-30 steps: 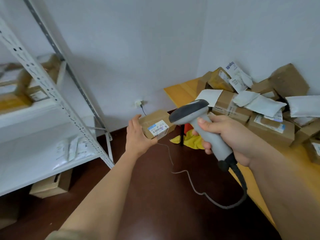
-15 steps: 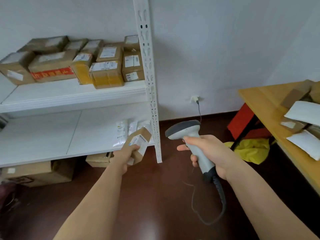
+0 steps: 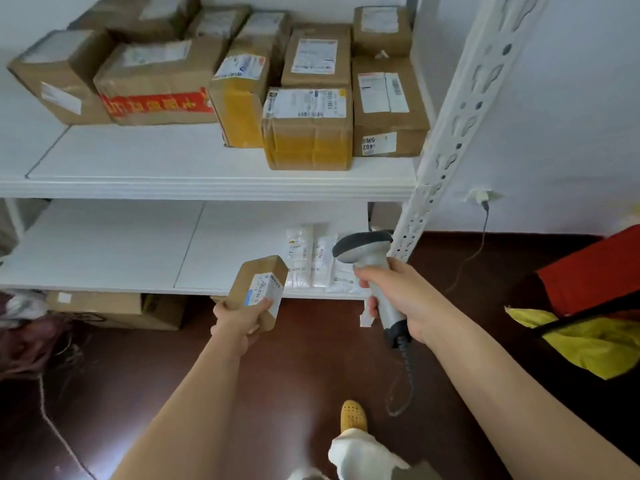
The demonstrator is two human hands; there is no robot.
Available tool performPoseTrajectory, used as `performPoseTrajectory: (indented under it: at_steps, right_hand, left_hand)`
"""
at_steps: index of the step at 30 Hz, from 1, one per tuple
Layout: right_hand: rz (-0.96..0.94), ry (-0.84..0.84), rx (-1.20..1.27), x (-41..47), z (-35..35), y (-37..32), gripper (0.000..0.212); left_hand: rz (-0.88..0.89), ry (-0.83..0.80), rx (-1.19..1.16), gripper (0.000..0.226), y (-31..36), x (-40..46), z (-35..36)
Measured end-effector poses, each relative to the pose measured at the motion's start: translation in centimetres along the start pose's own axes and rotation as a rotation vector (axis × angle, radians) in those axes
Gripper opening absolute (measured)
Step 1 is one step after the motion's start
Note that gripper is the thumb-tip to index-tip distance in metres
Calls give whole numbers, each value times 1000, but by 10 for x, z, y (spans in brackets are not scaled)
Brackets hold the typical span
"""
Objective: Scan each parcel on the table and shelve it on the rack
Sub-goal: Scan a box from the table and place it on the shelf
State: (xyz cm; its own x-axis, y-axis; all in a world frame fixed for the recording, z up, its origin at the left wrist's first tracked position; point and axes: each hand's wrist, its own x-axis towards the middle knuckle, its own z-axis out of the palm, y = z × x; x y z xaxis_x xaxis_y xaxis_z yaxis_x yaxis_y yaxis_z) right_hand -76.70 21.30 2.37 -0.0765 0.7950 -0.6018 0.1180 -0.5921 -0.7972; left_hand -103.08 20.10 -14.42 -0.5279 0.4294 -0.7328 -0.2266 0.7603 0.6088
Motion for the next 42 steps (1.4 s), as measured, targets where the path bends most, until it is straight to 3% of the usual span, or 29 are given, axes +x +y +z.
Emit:
performPoseTrajectory:
  at_steps: [3,8,13,18,21,29,32,36,42]
  right_hand:
    - [40,-1,-7,39,29,-9,28]
    - [77,27,-48,112,68,-1,28]
    - [52,101,-9,202,92,47,27]
    - [37,174,6,274,97,97,25]
    - [34,206,-2,294,92,113,24]
    - [32,241,25,280,79,101,19]
    - [87,191,-48,251,84,76,25]
    - [165,82,-151,198,99,35,30]
    - [183,-174,-326,128,135,-25,30]
  left_hand:
    - [-16,-7,-12,111,13,37,-2]
    - [-50,-26,-28,128,29,119,10]
    - [40,-60,-32,110,29,229,52]
    - [34,-147,-13,121,9,318,102]
    - [48,-98,-1,108,3,339,125]
    - [70,-37,121,96,15,294,127]
    - [79,-155,277,103,36,254,95]
    - [-13,-481,462,111,76,182,34]
    - [-116,-811,669,103,126,108,-62]
